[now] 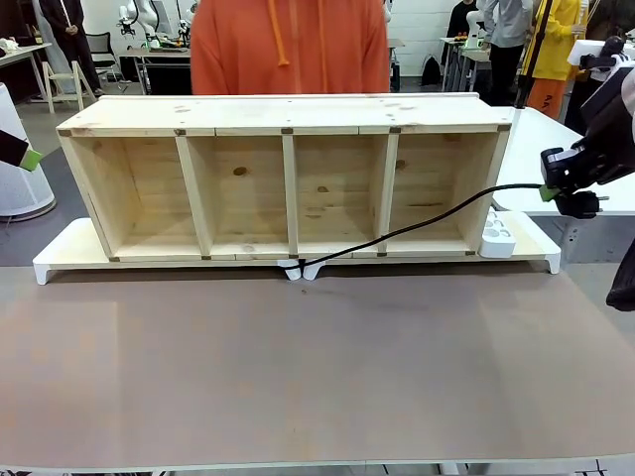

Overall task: Perform cable management.
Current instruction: Pull the grasped Power Cable to the location of the Power Strip, then release the Power Cable when the human grasps it.

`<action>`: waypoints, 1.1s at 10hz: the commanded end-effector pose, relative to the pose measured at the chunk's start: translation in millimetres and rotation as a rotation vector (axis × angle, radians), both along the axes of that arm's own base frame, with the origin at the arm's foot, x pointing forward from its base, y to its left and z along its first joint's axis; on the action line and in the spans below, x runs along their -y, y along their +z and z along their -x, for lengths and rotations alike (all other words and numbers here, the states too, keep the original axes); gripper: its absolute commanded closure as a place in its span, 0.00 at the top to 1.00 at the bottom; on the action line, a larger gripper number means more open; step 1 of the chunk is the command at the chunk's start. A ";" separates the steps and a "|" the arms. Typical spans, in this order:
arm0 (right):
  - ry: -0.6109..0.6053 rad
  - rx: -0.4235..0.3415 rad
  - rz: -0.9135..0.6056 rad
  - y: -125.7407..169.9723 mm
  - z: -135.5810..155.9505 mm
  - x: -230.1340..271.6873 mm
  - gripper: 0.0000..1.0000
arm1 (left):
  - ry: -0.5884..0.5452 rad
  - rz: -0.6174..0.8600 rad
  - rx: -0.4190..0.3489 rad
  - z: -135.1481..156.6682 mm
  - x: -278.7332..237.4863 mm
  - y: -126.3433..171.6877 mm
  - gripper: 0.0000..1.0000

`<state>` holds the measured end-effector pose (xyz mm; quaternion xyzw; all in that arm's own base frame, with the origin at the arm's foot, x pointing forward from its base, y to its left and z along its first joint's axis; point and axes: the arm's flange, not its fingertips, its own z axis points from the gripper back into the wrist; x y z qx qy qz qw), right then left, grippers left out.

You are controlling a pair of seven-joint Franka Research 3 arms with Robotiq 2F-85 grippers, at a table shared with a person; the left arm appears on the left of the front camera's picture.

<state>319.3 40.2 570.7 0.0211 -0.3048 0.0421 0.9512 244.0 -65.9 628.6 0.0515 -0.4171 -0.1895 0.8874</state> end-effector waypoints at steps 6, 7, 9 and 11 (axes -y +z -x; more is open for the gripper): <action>-0.053 -0.004 -0.077 -35.5 -45.8 25.6 0.16 | 0.002 -0.001 0.005 0.2 -0.1 0.8 1.00; -0.053 -0.004 -0.077 -35.5 -45.8 25.6 0.16 | 0.002 -0.001 0.005 0.2 -0.1 0.8 1.00; -0.053 -0.004 -0.077 -35.5 -45.8 25.6 0.16 | 0.002 -0.001 0.005 0.2 -0.1 0.8 1.00; -0.053 -0.004 -0.077 -35.5 -45.8 25.6 0.16 | 0.002 -0.001 0.005 0.2 -0.1 0.8 1.00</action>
